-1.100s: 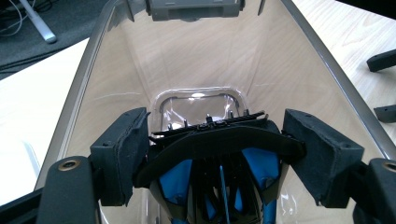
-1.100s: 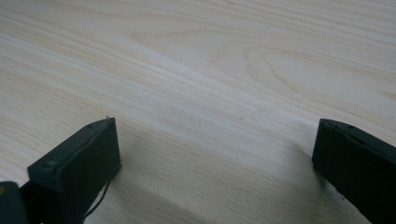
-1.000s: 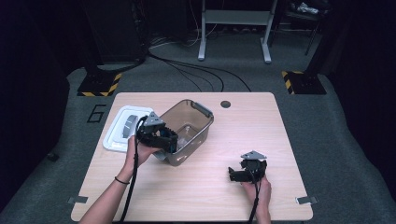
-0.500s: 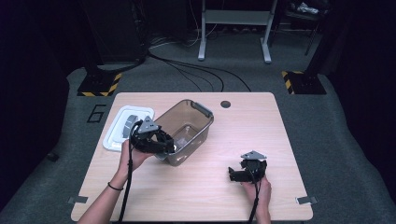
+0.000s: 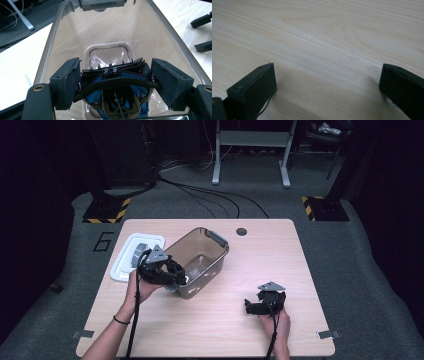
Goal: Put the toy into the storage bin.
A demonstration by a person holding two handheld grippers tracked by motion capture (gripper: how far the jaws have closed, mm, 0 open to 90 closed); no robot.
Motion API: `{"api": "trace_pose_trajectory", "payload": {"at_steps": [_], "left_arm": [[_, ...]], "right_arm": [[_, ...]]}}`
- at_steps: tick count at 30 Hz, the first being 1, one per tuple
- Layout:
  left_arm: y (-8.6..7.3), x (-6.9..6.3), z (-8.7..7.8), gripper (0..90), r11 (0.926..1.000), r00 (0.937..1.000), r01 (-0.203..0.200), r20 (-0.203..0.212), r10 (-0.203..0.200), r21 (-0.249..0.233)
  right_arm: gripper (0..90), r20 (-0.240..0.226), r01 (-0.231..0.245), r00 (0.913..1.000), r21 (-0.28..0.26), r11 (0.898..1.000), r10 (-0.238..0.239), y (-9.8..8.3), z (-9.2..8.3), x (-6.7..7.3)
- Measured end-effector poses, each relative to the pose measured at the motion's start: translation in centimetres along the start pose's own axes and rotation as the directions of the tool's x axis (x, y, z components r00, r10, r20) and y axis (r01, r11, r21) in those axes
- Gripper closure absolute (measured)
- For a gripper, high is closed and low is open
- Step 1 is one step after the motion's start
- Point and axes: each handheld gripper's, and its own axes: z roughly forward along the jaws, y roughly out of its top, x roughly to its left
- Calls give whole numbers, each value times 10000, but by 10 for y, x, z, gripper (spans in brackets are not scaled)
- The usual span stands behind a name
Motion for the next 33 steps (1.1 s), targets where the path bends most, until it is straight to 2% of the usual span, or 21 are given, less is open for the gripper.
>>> {"api": "trace_pose_trajectory", "payload": {"at_steps": [1, 12, 13, 18, 25, 28, 29, 31, 33], "left_arm": [[0, -1, 1, 253, 10000, 10000, -13, -87, 12, -20], [2, -1, 0, 236, 9999, 10000, -75, -44, 75, 95], [1, -2, 1, 232, 10000, 10000, 38, -37, -38, -43], [2, 0, 0, 193, 10000, 9999, 63, -94, -63, -30], [1, 3, 0, 156, 9999, 9999, 131, 40, -131, -15], [0, 3, -2, 170, 9998, 9995, 206, 226, -205, -59], [1, 3, -3, 178, 9999, 9996, 59, 267, -55, -152], [1, 2, -4, 182, 9998, 9993, 134, 354, -128, -174], [2, 1, -6, 205, 9997, 9988, 34, 496, -23, -230]], "right_arm": [[1, -2, 2, 10000, -4, 10000, -2, 0, 0, 0], [1, -9, 12, 10000, -2, 10000, -12, 0, 0, 0], [1, -3, 2, 10000, -5, 10000, -2, 0, 0, 0], [1, -7, 6, 10000, -3, 10000, -6, 0, 0, 0], [1, 0, -1, 10000, -1, 10000, 1, 0, 0, 0], [1, -3, -2, 10000, -3, 10000, 2, 0, 0, 0], [1, -7, 1, 10000, -3, 10000, -1, 0, 0, 0], [1, -3, 0, 10000, -6, 10000, 0, 0, 0, 0], [1, 1, -2, 10000, -2, 10000, 2, 0, 0, 0]]}}
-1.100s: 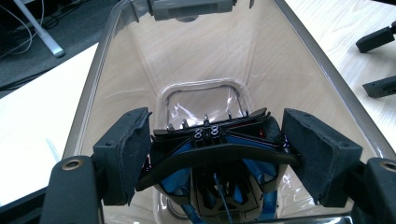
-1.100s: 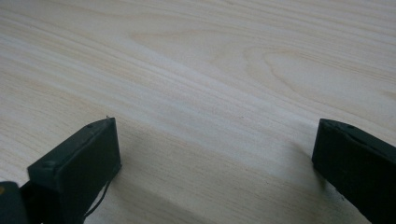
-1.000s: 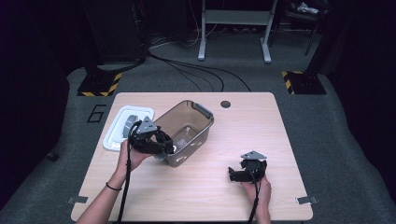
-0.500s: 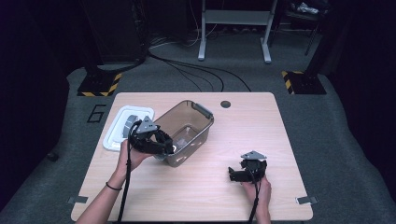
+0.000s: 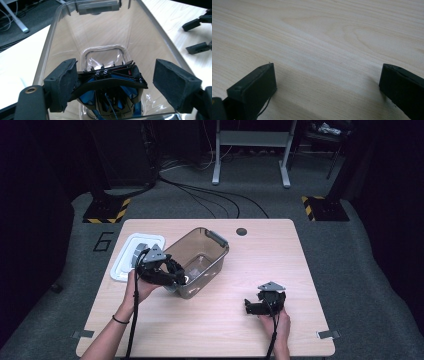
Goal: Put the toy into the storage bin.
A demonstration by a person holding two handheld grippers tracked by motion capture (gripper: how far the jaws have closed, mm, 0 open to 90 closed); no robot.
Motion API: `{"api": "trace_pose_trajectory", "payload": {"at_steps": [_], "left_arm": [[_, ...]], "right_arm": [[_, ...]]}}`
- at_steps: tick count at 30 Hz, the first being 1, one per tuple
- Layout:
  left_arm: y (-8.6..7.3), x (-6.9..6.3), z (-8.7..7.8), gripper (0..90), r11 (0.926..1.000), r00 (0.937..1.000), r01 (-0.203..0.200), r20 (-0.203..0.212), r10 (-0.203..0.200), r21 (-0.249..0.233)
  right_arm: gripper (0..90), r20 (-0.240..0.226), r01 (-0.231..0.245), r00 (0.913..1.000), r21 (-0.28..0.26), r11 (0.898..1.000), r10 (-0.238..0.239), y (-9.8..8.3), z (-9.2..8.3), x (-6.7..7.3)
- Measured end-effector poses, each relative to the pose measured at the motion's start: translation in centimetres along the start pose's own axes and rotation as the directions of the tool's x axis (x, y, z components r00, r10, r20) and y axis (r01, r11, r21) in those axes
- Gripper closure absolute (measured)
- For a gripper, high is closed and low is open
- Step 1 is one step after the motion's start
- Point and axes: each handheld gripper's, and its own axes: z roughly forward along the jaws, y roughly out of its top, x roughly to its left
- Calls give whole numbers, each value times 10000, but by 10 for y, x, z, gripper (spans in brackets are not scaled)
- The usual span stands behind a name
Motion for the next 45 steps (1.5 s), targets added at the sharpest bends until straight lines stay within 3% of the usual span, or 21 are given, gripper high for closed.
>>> {"api": "trace_pose_trajectory", "payload": {"at_steps": [14, 27, 30, 45], "left_arm": [[2, -8, 2, 209, 9999, 9999, -98, 90, 97, 117], [3, -3, -1, 99, 9999, 9999, 114, -125, -113, 81], [4, 1, -7, 74, 9992, 9990, 393, -204, -393, 25], [-1, 21, -40, 42, 9969, 9951, 786, -594, -789, -86]], "right_arm": [[1, 3, -1, 10000, 1, 10000, 1, 0, 0, 0], [1, -4, 4, 10000, 0, 10000, -4, 0, 0, 0], [1, -3, 1, 10000, -3, 10000, -1, 0, 0, 0], [1, -4, -3, 10000, -4, 10000, 3, 0, 0, 0]]}}
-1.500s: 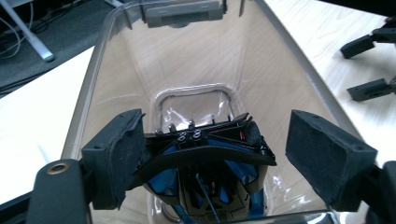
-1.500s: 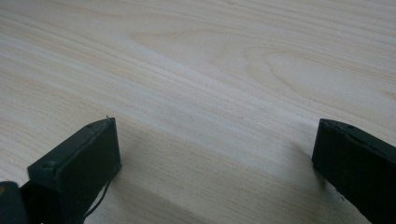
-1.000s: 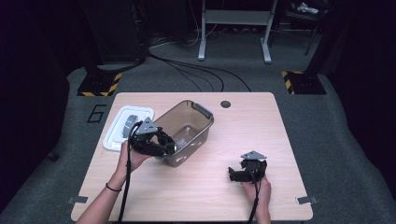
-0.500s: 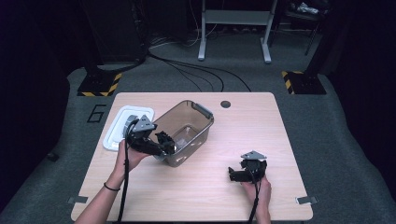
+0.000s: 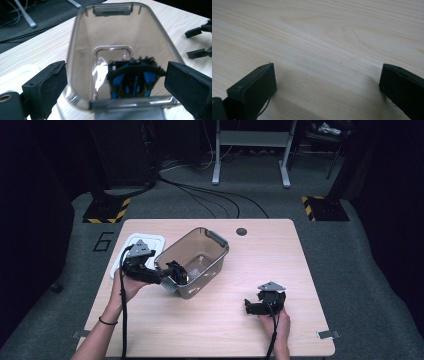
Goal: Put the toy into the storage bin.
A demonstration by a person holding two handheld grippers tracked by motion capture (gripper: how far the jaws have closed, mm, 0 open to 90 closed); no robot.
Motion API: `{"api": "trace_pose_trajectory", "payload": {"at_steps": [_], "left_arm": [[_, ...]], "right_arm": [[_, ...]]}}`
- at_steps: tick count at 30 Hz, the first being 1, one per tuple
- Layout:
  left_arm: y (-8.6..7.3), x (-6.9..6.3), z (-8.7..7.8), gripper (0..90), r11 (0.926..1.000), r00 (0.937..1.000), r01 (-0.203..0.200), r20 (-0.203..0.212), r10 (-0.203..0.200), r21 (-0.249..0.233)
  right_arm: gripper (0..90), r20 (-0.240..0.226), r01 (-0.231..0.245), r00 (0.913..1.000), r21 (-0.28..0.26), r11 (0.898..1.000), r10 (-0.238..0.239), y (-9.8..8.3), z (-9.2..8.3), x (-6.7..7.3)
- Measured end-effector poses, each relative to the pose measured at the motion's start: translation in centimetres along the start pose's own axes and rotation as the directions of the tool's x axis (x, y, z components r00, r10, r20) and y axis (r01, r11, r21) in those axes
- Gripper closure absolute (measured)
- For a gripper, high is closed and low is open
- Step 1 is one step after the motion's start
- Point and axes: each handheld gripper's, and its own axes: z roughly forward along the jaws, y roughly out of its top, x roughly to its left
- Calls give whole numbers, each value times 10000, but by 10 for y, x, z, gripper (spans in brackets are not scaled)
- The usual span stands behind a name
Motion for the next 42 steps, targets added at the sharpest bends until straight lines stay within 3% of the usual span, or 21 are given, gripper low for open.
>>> {"api": "trace_pose_trajectory", "payload": {"at_steps": [9, 16, 21, 22, 23, 31, 33, 34, 35, 39, 40, 41, 42], "left_arm": [[-13, 23, -19, 25, 9988, 9976, 486, -493, -490, -79], [-26, 50, -23, 11, 9919, 9880, 1267, -890, -1264, -19], [-36, 69, -18, 9, 9818, 9742, 1896, -1256, -1874, 60], [-36, 69, -18, 9, 9818, 9742, 1896, -1256, -1874, 60], [-40, 76, -15, 9, 9778, 9695, 2089, -1347, -2047, 179], [-53, 99, -2, 10, 9630, 9531, 2634, -1700, -2506, 575], [-59, 107, 5, 12, 9539, 9423, 2943, -1849, -2792, 592], [-59, 107, 5, 12, 9539, 9423, 2943, -1849, -2792, 592], [-63, 112, 9, 15, 9477, 9357, 3119, -1947, -2942, 673], [-70, 121, 18, 20, 9388, 9241, 3369, -2160, -3152, 714], [-70, 121, 18, 24, 9388, 9241, 3369, -2160, -3152, 714], [-73, 125, 22, 32, 9337, 9189, 3479, -2281, -3217, 845], [-73, 125, 22, 41, 9337, 9189, 3479, -2281, -3217, 845]], "right_arm": [[1, -1, -1, 10000, 2, 10000, 1, 0, 0, 0], [1, -3, 2, 10000, -3, 10000, -2, 0, 0, 0], [1, -1, 0, 10000, -1, 10000, 0, 0, 0, 0], [1, -1, 0, 10000, -1, 10000, 0, 0, 0, 0], [1, 5, 7, 10000, -5, 10000, -7, 0, 0, 0], [1, 5, 10, 10000, -4, 10000, -10, 0, 0, 0], [1, 4, 9, 10000, -3, 10000, -9, 0, 0, 0], [0, 5, 10, 10000, -4, 10000, -10, 0, 0, 0], [1, 6, 10, 10000, -6, 10000, -10, 0, 0, 0], [1, 6, 7, 10000, -3, 10000, -7, 0, 0, 0], [1, 6, 7, 10000, -3, 10000, -7, 0, 0, 0], [1, 7, 10, 10000, -6, 10000, -10, 0, 0, 0], [1, 7, 10, 10000, -6, 10000, -10, 0, 0, 0]]}}
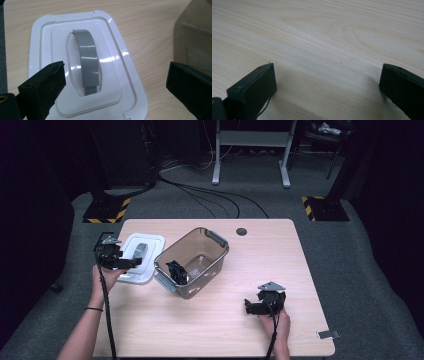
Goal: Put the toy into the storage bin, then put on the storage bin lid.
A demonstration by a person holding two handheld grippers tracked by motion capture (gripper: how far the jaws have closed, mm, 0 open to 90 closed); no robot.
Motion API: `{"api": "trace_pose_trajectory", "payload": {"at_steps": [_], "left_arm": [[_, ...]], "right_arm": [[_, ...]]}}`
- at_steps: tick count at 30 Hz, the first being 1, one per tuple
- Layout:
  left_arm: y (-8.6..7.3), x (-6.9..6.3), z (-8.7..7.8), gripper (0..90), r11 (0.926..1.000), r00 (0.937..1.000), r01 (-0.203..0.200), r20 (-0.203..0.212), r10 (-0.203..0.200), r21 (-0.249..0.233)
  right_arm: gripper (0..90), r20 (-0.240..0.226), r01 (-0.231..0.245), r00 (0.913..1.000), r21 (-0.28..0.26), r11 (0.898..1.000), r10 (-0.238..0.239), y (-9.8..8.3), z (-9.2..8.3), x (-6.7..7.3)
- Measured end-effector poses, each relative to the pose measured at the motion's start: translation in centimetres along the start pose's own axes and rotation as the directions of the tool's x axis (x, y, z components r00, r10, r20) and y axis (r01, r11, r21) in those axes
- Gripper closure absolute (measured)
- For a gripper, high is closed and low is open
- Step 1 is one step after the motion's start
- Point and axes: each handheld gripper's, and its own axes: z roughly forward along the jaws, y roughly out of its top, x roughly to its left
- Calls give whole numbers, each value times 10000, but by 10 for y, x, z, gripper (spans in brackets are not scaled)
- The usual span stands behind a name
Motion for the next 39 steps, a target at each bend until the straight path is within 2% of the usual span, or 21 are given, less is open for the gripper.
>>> {"api": "trace_pose_trajectory", "payload": {"at_steps": [2, 8, 10, 14, 15, 17, 18, 19, 21, 22, 23, 24, 29, 30, 34, 35, 38, 39], "left_arm": [[-2, 5, 8, 82, 9996, 9995, 267, -163, -269, -90], [-4, 10, 21, 140, 9991, 9986, 391, -354, -384, 186], [-5, 10, 29, 160, 9994, 9981, 261, -569, -247, 241], [-6, 9, 37, 274, 9989, 9975, 133, -700, -102, 440], [-6, 7, 41, 300, 9983, 9951, -24, -986, 81, 578], [-6, 7, 43, 317, 9987, 9941, 9, -1086, 45, 502], [-6, 6, 45, 358, 9991, 9922, 69, -1247, -16, 420], [-6, 6, 48, 382, 9987, 9892, 89, -1463, -14, 510], [-6, 7, 49, 416, 9977, 9889, -12, -1480, 112, 680], [-6, 7, 51, 431, 9983, 9874, 89, -1583, 4, 582], [-7, 9, 53, 445, 9976, 9864, 112, -1644, 2, 683], [-7, 9, 53, 463, 9976, 9864, 112, -1644, 2, 683], [-10, 14, 51, 664, 9988, 9907, 191, -1351, -130, 441], [-11, 14, 51, 664, 9992, 9890, 100, -1478, -42, 383], [-10, 15, 46, 672, 9994, 9906, 127, -1368, -80, 331], [-10, 14, 45, 672, 9996, 9904, 274, -1355, -259, 91], [-7, 12, 39, 674, 9999, 9912, 165, -1311, -165, -11], [-5, 11, 34, 674, 10000, 9917, -1, -1288, -7, -63]], "right_arm": [[1, -2, -3, 10000, 3, 10000, 3, 0, 0, 0], [1, 0, -1, 10000, 1, 10000, 1, 0, 0, 0], [1, 0, 1, 10000, 2, 10000, -1, 0, 0, 0], [1, 7, -12, 10000, 6, 10000, 12, 0, 0, 0], [1, 37, -3, 10000, 0, 10000, 3, 0, 0, 0], [1, 37, 0, 10000, 6, 10000, 0, 0, 0, 0], [1, 38, -4, 10000, 3, 10000, 4, 0, 0, 0], [1, 36, -1, 10000, 8, 10000, 1, 0, 0, 0], [1, 36, 0, 10000, 8, 10000, 0, 0, 0, 0], [1, 35, -4, 10000, 8, 10000, 4, 0, 0, 0], [1, 34, 3, 10000, 8, 10000, -3, 0, 0, 0], [1, 36, -4, 10000, 3, 10000, 4, 0, 0, 0], [1, 38, -1, 10000, 7, 10000, 1, 0, 0, 0], [1, 38, -1, 10000, 7, 10000, 1, 0, 0, 0], [1, 17, -12, 10000, 12, 10000, 12, 0, 0, 0], [1, 18, -12, 10000, 12, 10000, 12, 0, 0, 0], [1, 25, -15, 10000, 9, 10000, 15, 0, 0, 0], [1, 26, -11, 10000, 12, 10000, 11, 0, 0, 0]]}}
